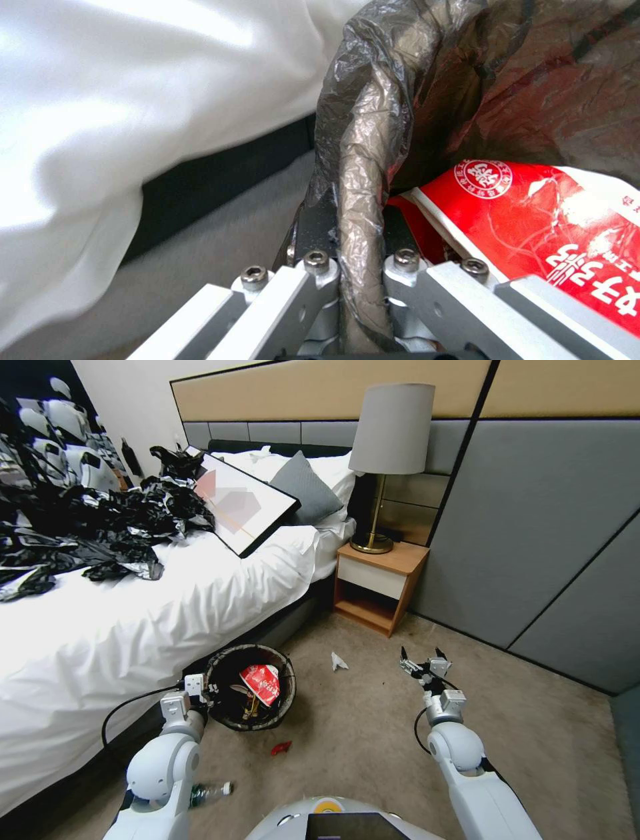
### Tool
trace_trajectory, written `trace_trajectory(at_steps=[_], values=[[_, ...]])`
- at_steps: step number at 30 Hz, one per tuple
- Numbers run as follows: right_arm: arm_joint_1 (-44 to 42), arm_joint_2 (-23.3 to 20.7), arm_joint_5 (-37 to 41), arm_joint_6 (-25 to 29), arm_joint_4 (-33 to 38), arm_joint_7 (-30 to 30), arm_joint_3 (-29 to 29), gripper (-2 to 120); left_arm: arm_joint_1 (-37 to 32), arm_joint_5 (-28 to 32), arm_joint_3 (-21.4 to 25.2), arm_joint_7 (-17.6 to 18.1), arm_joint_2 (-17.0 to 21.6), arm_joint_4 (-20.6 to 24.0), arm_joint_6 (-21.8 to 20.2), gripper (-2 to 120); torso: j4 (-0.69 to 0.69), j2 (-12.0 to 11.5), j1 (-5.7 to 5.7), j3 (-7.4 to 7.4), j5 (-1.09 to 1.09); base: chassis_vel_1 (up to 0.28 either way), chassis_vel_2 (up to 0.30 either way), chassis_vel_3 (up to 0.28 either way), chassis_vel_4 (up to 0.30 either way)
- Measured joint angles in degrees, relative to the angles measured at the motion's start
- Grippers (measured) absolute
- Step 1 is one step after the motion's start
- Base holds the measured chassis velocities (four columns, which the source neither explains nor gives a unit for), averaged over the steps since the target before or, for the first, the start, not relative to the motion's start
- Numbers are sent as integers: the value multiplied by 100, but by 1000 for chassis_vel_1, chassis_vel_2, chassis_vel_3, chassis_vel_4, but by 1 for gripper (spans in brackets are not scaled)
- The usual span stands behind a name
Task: Pick up the trash bin, then pick up the garbage from the floor and place it into the trash bin.
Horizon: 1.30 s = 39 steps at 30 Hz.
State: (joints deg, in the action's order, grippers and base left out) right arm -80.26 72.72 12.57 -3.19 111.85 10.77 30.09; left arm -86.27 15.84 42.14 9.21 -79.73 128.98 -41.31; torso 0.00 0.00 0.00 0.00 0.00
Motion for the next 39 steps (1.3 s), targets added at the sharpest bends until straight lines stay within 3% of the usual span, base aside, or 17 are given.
trace_trajectory(at_steps=[6, 9, 11, 12, 14, 15, 18, 20, 22, 32, 39], values=[[-3, -137, -91, 135, 86, -28, -87, 100, 16, 3, 14, -2, -10, -28, 0, 0, -1, 0, 1, 0, 1, -107, 102, 102, -111], [122, -499, 191, -257, 274, 170, -295, 100, 24, 6, 37, -2, -8, -57, 0, 0, -2, 0, 1, 0, 1, 0, 0, 0, 0], [393, -1083, 935, -1036, 496, 610, -699, 100, 29, -1, 54, 7, -4, -83, -1, 0, 1, 0, 0, 0, 0, 0, 0, 0, 0], [393, -1083, 935, -1036, 496, 610, -699, 100, 29, -1, 54, 7, -4, -83, -1, 0, 1, 0, 0, 0, 0, 0, 0, 0, 0], [887, -1647, 1784, -1872, 655, 1033, -1262, 100, 31, -12, 55, 8, -9, -93, -13, 0, 0, 1, 0, 0, -1, 0, 0, 0, 0], [887, -1647, 1784, -1872, 655, 1033, -1262, 100, 31, -12, 55, 8, -9, -93, -13, 0, 0, 1, 0, 0, -1, 0, 0, 0, 0], [1904, -2250, 3015, -2602, 577, 1172, -2109, 100, 28, -36, 25, 15, -39, -94, -47, 0, 3, 0, 0, 0, 0, 0, 0, 0, 0], [2159, -2371, 3374, -2799, 529, 1144, -2300, 100, 31, -44, 10, 19, -45, -100, -65, 0, 4, 0, 0, 0, 0, 0, 0, 0, 0], [2725, -2541, 4101, -3162, 380, 1113, -2775, 100, 33, -65, 0, 23, -45, -134, -79, 0, -2, 0, 0, 0, 0, 0, 0, 0, 0], [4309, -2367, 5392, -3821, -295, 1379, -4226, 100, 37, -127, -10, 21, -96, -161, -83, 0, 1, 0, 0, 0, 0, 0, 0, 0, 0], [5016, -2011, 5651, -3933, -889, 1286, -4974, 100, 30, -145, 4, 20, -101, -170, -85, 0, -1, 0, 0, 0, -2, 0, 0, 0, 0]])
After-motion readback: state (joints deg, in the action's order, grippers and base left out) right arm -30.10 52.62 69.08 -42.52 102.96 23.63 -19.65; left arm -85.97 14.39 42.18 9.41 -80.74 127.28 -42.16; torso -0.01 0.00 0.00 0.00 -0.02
